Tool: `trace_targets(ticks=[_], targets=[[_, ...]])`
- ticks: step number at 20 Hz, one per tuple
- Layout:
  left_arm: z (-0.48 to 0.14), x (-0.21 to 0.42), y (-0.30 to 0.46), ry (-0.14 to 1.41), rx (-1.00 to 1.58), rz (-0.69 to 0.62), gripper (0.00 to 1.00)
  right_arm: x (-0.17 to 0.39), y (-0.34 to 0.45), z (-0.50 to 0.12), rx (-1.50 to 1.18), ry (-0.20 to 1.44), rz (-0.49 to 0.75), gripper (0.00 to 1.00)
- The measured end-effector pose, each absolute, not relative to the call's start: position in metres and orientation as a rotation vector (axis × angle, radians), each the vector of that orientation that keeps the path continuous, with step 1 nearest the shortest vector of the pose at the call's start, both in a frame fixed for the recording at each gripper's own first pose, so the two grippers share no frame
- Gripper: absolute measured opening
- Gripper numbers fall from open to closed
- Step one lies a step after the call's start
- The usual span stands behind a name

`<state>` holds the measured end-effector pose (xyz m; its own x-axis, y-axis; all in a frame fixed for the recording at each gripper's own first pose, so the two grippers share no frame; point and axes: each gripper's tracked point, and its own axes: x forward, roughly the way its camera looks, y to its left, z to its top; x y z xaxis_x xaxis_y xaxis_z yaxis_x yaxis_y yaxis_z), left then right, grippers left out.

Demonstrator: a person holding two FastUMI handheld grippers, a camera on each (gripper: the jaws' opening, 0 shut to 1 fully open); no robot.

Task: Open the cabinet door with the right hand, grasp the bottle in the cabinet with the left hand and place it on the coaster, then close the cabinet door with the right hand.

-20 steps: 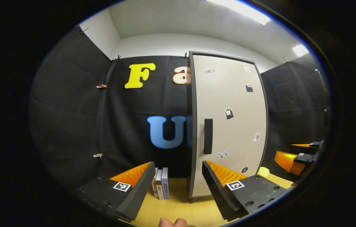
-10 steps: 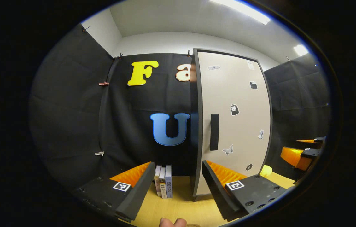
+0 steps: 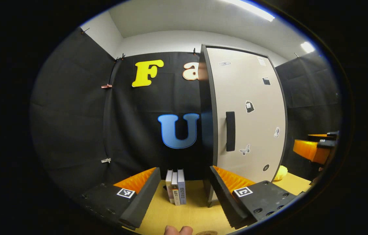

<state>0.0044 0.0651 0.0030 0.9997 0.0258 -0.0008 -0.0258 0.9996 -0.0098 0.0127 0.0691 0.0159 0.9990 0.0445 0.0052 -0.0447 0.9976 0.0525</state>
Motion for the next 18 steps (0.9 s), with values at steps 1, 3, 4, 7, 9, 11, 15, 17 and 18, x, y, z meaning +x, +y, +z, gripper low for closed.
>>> trace_targets(ticks=[1, 3, 4, 7, 9, 11, 15, 17, 18], targets=[[0.004, 0.001, 0.069, -0.001, -0.010, 0.032, 0.94, 0.023, 0.078, 0.020, 0.052, -0.011, 0.055, 0.98], [0.002, -0.006, 0.075, 0.000, -0.008, 0.041, 0.94, 0.044, 0.099, 0.025, 0.060, -0.022, 0.081, 0.98], [0.001, -0.010, 0.078, 0.004, -0.012, 0.045, 0.94, 0.055, 0.110, 0.028, 0.072, -0.029, 0.093, 0.98], [-0.009, -0.024, 0.087, 0.017, -0.017, 0.053, 0.94, 0.089, 0.143, 0.030, 0.089, -0.032, 0.124, 0.98], [-0.017, -0.033, 0.095, 0.027, -0.016, 0.063, 0.94, 0.110, 0.163, 0.028, 0.075, -0.030, 0.142, 0.98], [-0.025, -0.040, 0.102, 0.040, -0.030, 0.072, 0.94, 0.132, 0.176, 0.025, 0.065, -0.034, 0.140, 0.98], [-0.037, -0.054, 0.119, 0.048, -0.037, 0.109, 0.94, 0.169, 0.191, 0.013, 0.049, -0.019, 0.120, 0.92], [-0.045, -0.059, 0.126, 0.060, -0.037, 0.126, 0.94, 0.183, 0.193, 0.008, 0.049, -0.003, 0.103, 0.82], [-0.048, -0.061, 0.129, 0.065, -0.044, 0.132, 0.94, 0.190, 0.193, 0.008, 0.051, -0.007, 0.087, 0.75]])
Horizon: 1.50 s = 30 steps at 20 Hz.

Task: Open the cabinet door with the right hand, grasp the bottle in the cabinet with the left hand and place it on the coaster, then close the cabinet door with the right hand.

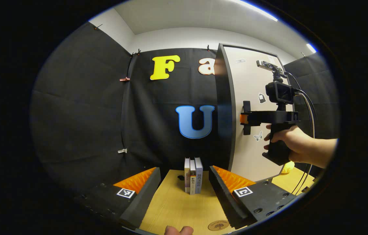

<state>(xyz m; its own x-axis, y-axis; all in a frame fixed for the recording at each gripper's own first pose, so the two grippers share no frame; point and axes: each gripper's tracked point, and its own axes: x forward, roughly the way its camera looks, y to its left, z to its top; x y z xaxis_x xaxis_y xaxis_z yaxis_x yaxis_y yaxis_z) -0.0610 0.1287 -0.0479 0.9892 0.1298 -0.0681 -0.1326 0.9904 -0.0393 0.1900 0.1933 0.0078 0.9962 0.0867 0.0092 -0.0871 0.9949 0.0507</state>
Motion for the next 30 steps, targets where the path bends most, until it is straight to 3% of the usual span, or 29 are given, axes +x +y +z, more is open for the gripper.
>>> trace_targets(ticks=[2, 3, 4, 5, 8, 9, 24, 30], targets=[[-0.051, -0.065, 0.136, 0.071, -0.059, 0.148, 0.94, 0.199, 0.196, 0.001, 0.052, 0.031, 0.076, 0.65], [-0.052, -0.067, 0.137, 0.074, -0.067, 0.154, 0.94, 0.201, 0.198, 0.004, 0.048, 0.012, 0.063, 0.48], [-0.053, -0.067, 0.136, 0.079, -0.075, 0.161, 0.94, 0.206, 0.199, 0.003, 0.020, 0.006, 0.055, 0.52], [-0.053, -0.068, 0.137, 0.082, -0.082, 0.166, 0.94, 0.203, 0.196, 0.003, -0.005, -0.007, 0.046, 0.35], [-0.051, -0.074, 0.141, 0.081, -0.097, 0.179, 0.94, 0.198, 0.199, 0.002, 0.027, 0.029, 0.048, 0.29], [-0.051, -0.076, 0.142, 0.079, -0.099, 0.184, 0.94, 0.198, 0.200, 0.003, 0.049, 0.045, 0.070, 0.21], [-0.027, -0.081, 0.084, 0.040, -0.099, 0.116, 0.94, 0.053, 0.148, 0.017, 0.042, 0.082, 0.385, 0.21], [-0.020, -0.071, 0.044, 0.032, -0.122, 0.094, 0.94, 0.004, 0.092, 0.025, 0.018, 0.077, 0.417, 0.21]])
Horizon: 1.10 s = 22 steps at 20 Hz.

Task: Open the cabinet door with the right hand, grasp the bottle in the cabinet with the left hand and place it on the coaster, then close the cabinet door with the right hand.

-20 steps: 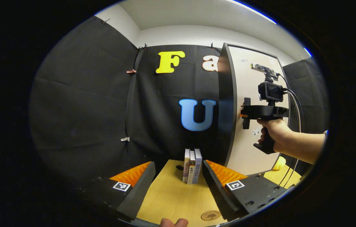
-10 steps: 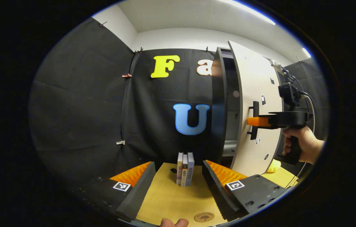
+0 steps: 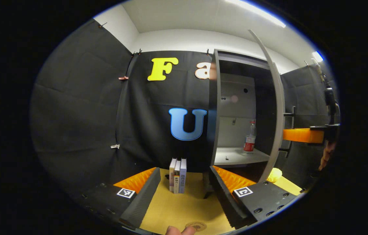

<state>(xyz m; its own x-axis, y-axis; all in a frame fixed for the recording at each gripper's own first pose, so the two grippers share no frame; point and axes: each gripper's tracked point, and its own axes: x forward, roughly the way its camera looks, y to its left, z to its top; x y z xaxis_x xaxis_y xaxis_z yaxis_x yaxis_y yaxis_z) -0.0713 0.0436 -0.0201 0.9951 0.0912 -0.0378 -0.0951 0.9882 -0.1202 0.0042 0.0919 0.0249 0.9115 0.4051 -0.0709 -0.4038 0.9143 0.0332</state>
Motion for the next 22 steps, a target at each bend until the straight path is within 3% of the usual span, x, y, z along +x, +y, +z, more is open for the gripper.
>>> trace_targets(ticks=[8, 15, 22], targets=[[-0.012, -0.046, -0.025, 0.031, -0.118, 0.056, 0.93, -0.029, -0.004, 0.035, 0.051, 0.059, 0.320, 0.20], [-0.003, -0.026, -0.084, 0.036, -0.101, 0.013, 0.93, -0.024, -0.064, 0.038, 0.063, 0.071, 0.193, 0.19], [0.006, -0.007, -0.120, 0.027, -0.078, -0.022, 0.92, -0.025, -0.106, 0.037, 0.092, 0.089, 0.190, 0.14]])
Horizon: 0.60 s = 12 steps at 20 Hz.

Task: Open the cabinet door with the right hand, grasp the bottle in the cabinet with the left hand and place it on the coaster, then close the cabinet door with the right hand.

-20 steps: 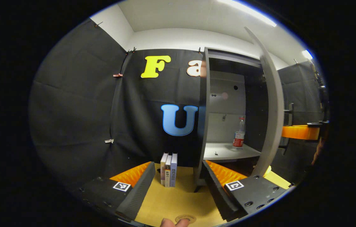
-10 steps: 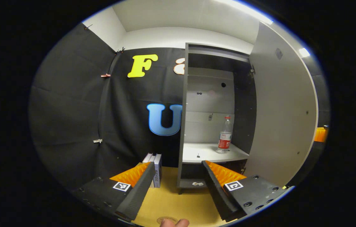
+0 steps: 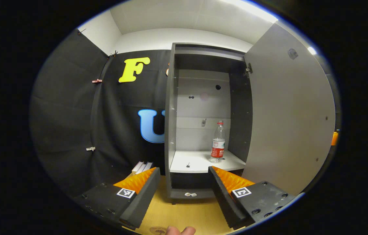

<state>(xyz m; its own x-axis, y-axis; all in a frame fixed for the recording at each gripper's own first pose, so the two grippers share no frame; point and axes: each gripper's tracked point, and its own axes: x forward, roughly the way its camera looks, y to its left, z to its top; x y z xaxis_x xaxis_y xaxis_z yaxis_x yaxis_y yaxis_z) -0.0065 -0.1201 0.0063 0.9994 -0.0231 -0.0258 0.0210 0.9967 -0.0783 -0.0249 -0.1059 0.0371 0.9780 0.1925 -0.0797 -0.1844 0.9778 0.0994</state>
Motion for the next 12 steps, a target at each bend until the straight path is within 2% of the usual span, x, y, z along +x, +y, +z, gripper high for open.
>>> trace_targets(ticks=[2, 3, 4, 6, 7, 8, 10, 12], targets=[[0.010, 0.002, -0.133, 0.020, -0.062, -0.035, 0.93, -0.027, -0.117, 0.033, 0.119, 0.108, 0.177, 0.14], [0.011, 0.007, -0.139, 0.019, -0.053, -0.043, 0.93, -0.030, -0.121, 0.033, 0.123, 0.112, 0.170, 0.02], [0.013, 0.013, -0.147, 0.016, -0.045, -0.056, 0.92, -0.034, -0.122, 0.034, 0.131, 0.112, 0.178, 0.14], [0.018, 0.028, -0.163, -0.001, -0.030, -0.082, 0.92, -0.042, -0.129, 0.036, 0.143, 0.108, 0.188, 0.14], [0.020, 0.035, -0.174, -0.007, -0.021, -0.095, 0.92, -0.044, -0.131, 0.036, 0.153, 0.105, 0.204, 0.24], [0.021, 0.044, -0.184, -0.009, -0.012, -0.110, 0.92, -0.046, -0.133, 0.039, 0.158, 0.104, 0.202, 0.19], [0.020, 0.064, -0.206, -0.010, -0.009, -0.147, 0.93, -0.050, -0.141, 0.037, 0.144, 0.101, 0.190, 0.25], [0.017, 0.088, -0.223, -0.011, -0.008, -0.169, 0.92, -0.050, -0.147, 0.039, 0.133, 0.095, 0.179, 0.35]])
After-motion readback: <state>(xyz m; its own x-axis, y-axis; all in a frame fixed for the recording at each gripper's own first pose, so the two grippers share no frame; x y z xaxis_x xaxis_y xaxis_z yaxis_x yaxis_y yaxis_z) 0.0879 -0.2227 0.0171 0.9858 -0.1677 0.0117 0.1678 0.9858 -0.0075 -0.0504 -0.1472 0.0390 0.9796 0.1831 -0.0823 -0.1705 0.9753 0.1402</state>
